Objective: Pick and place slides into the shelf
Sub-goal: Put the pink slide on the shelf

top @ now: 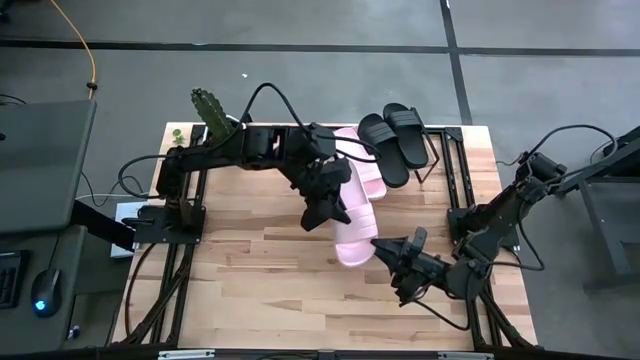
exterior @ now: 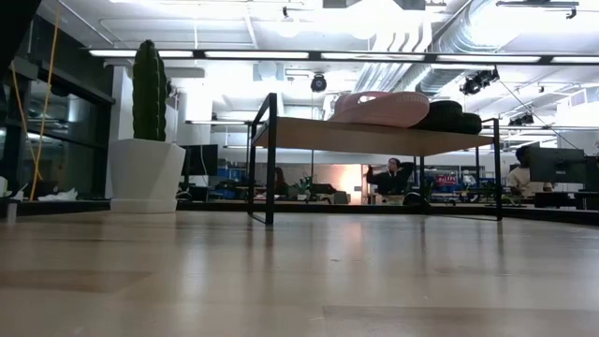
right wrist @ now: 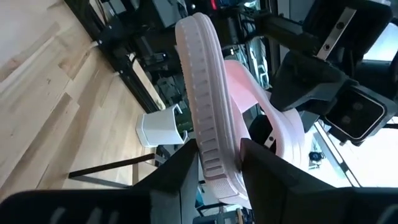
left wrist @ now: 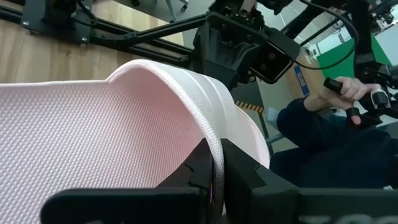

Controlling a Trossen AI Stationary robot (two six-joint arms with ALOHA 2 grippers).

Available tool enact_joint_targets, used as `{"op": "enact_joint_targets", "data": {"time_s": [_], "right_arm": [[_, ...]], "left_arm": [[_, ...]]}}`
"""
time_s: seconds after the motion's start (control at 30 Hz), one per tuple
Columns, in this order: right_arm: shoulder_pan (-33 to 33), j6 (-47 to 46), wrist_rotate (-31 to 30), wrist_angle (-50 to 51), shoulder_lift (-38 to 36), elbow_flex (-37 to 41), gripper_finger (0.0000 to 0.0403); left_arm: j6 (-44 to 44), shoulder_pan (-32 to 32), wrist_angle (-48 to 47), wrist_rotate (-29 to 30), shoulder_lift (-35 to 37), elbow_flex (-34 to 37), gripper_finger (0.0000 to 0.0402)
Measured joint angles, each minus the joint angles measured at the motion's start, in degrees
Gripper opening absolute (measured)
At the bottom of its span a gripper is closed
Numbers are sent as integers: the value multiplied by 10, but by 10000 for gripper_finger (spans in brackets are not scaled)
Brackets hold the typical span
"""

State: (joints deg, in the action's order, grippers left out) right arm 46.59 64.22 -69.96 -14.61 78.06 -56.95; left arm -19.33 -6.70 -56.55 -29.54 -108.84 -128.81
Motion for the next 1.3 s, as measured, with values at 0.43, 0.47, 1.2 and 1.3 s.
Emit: {"op": "enact_joint_targets", "data": {"time_s": [0.43,0.47,1.2,1.3], "right_arm": [[-16,-29,39,1,0,0,104],[-16,-35,38,1,0,0,104],[-15,-47,27,2,0,0,22],[-15,-49,27,2,0,0,22]], "left_arm": [[0,0,1,1,0,0,10],[0,0,2,1,0,0,10],[92,-1,2,38,0,0,37],[102,-1,2,66,0,0,74]]}}
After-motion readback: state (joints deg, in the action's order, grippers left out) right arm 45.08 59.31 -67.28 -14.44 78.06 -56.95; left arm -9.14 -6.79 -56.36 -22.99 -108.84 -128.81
